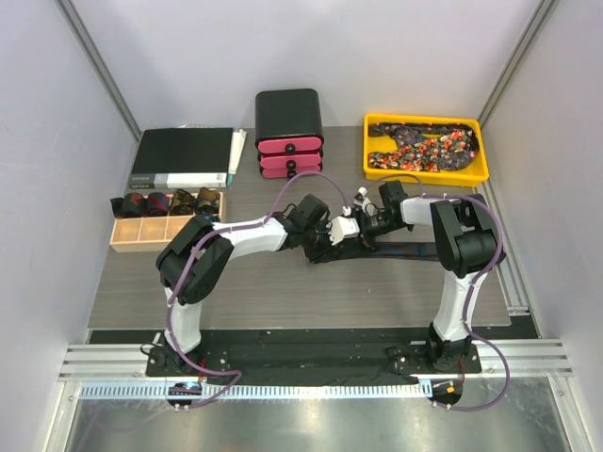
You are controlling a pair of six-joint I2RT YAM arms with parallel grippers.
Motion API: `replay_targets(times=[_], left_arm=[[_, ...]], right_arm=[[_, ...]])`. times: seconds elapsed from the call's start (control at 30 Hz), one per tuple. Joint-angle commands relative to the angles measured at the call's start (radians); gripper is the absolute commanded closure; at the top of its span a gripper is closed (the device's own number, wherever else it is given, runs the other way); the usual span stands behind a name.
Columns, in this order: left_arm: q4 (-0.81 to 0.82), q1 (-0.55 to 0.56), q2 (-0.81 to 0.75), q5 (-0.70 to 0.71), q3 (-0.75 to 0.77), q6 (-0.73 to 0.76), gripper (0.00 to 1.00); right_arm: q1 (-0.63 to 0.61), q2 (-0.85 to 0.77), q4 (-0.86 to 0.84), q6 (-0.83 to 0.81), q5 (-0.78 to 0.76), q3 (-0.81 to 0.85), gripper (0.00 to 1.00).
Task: Roll the ties
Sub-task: Roll the tie at the center of the board.
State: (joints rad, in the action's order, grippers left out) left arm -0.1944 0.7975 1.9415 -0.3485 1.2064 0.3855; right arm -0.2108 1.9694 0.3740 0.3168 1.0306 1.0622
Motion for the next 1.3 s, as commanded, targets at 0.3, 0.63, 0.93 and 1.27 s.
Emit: replay_targets(times=[0.3, 0.63, 0.93, 1.27], left_arm=[[-0.165, -0.012, 0.024, 0.039, -0.034, -0.007, 0.66], [0.136, -0.152, -0.269, -0.19, -0.218, -0.164, 0.0], [0.618, -0.156, -0.568, -0.106, -0.485, -0.352, 0.0], [1.01, -0.152, -0.313, -0.241, -0.59, -0.243, 0.01]], right_arm=[[-0.027, 0.051, -0.052, -0.025, -0.122, 0.045, 0.99], [0.004, 0.164, -0.024, -0.064, -0.118, 0.05, 0.99], [0.007, 0.236, 0.011, -0.091, -0.093, 0.081, 0.99], [-0.01, 0.304, 0.097, -0.156, -0.026, 0.084, 0.99]])
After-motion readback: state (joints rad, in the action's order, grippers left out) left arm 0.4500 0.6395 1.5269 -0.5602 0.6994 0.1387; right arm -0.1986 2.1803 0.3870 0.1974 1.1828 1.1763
